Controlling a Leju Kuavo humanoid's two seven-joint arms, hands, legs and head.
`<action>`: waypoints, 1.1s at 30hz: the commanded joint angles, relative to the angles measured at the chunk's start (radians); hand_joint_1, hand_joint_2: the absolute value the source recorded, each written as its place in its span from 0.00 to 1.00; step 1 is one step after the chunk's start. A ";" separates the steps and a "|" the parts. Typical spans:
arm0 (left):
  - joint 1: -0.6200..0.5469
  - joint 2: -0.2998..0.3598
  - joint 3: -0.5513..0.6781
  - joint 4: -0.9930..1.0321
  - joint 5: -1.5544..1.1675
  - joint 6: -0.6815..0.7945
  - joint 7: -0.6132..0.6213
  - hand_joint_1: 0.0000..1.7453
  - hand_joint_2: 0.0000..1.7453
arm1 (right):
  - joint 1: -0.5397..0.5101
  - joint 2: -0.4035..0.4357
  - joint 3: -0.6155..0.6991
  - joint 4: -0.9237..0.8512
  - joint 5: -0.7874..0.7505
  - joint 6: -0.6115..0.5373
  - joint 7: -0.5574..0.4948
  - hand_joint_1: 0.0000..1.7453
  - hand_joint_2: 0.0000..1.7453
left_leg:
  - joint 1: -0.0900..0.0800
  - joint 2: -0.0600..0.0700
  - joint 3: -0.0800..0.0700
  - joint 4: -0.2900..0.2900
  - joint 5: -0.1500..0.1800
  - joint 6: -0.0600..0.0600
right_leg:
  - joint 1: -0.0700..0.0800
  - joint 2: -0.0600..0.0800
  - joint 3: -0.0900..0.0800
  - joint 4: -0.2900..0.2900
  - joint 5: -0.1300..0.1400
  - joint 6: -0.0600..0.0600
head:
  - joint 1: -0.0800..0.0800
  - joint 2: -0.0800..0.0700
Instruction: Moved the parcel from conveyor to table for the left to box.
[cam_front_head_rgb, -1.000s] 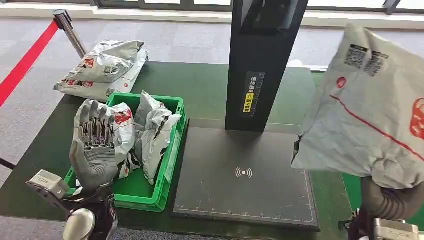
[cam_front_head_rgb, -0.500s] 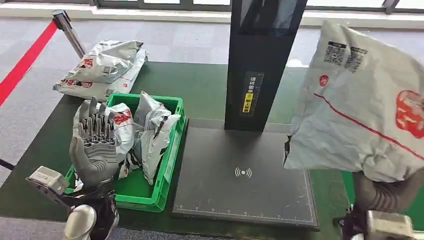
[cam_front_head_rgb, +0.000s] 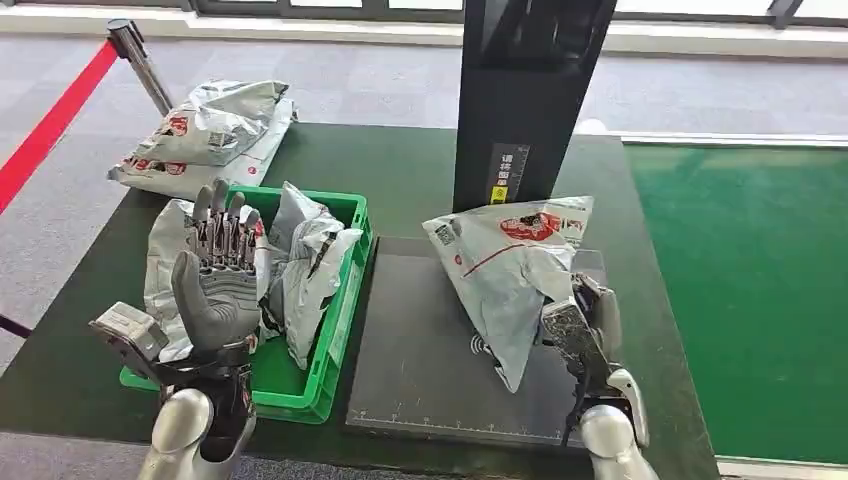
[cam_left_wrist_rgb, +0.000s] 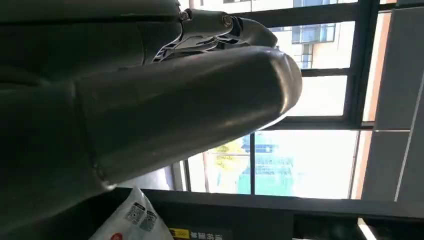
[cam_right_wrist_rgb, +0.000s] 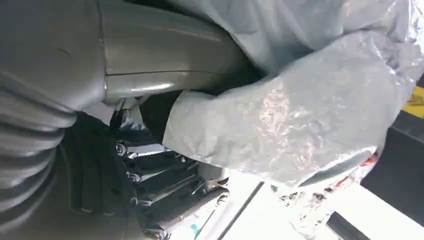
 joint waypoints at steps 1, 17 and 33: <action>0.005 0.011 -0.025 0.025 -0.007 0.012 0.009 0.00 0.00 | -0.063 0.020 0.076 0.153 -0.071 0.068 -0.048 0.00 0.00 | 0.000 0.002 0.002 -0.001 -0.001 0.000 | 0.000 0.003 0.001 -0.001 0.001 0.000 | 0.000 0.000; 0.091 0.000 0.001 -0.055 -0.043 0.011 0.000 0.00 0.00 | 0.041 -0.105 0.198 -0.182 -0.132 0.227 -0.092 0.00 0.00 | 0.000 -0.001 0.001 0.000 -0.002 0.001 | 0.000 0.001 0.001 -0.001 -0.001 0.000 | 0.000 0.000; 0.086 0.004 -0.014 -0.043 -0.129 0.001 0.026 0.00 0.00 | 0.112 -0.125 0.204 -0.278 0.003 0.266 0.026 0.00 0.00 | 0.001 -0.002 0.002 -0.002 -0.001 0.001 | 0.000 0.001 0.002 -0.003 0.000 0.000 | 0.000 0.000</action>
